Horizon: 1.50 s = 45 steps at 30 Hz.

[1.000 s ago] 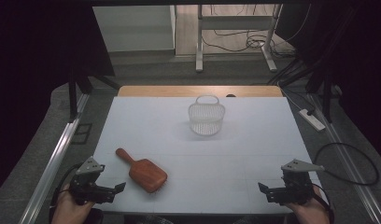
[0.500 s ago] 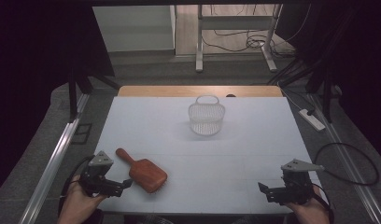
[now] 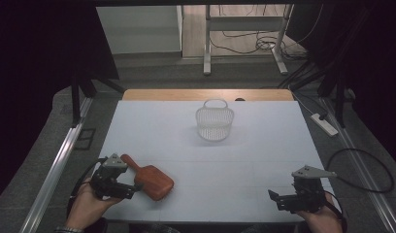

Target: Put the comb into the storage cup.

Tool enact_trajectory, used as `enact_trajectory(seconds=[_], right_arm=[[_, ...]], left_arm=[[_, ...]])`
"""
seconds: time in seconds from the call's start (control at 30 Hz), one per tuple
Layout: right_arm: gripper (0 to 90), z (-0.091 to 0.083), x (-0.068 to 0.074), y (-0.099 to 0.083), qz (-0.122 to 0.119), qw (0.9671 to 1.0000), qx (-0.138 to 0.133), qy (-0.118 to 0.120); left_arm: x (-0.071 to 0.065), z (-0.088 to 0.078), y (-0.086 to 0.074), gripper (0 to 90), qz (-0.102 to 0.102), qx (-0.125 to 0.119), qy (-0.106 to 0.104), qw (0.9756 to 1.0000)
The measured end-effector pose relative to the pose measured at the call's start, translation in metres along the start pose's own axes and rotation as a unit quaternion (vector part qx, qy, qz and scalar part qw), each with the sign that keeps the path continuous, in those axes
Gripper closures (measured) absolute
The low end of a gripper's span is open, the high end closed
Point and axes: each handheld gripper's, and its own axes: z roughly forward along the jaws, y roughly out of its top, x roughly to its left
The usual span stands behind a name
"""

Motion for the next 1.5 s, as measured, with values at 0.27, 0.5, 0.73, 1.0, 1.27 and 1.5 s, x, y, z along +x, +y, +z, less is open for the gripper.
enact_trajectory(seconds=[0.27, 0.5, 0.73, 1.0, 1.27, 1.5], right_arm=[[0.0, 0.001, 0.000, 0.000, -0.001, 1.0000, 0.006, -0.001], [0.0, 0.001, 0.001, 0.000, -0.003, 1.0000, 0.007, -0.001], [0.0, 0.001, 0.001, 0.000, -0.006, 1.0000, 0.008, -0.002], [0.0, 0.001, 0.002, 0.000, -0.011, 0.9999, 0.006, 0.000], [0.1, 0.001, 0.002, 0.000, -0.014, 0.9999, 0.005, 0.000], [0.2, 0.001, 0.003, 0.000, -0.014, 0.9999, 0.005, 0.000]], left_arm=[[0.000, 0.002, 0.006, 59.2, 0.007, 0.002, -0.025, 0.9997], [-0.001, 0.009, 0.006, 89.2, 0.021, 0.015, -0.055, 0.9981], [-0.004, 0.017, 0.000, 89.2, 0.026, 0.029, -0.061, 0.9973], [-0.009, 0.024, -0.010, 89.2, 0.026, 0.051, -0.068, 0.9960], [-0.015, 0.027, -0.010, 89.2, 0.052, 0.077, -0.071, 0.9931], [-0.018, 0.032, -0.009, 89.2, 0.062, 0.102, -0.069, 0.9905]])
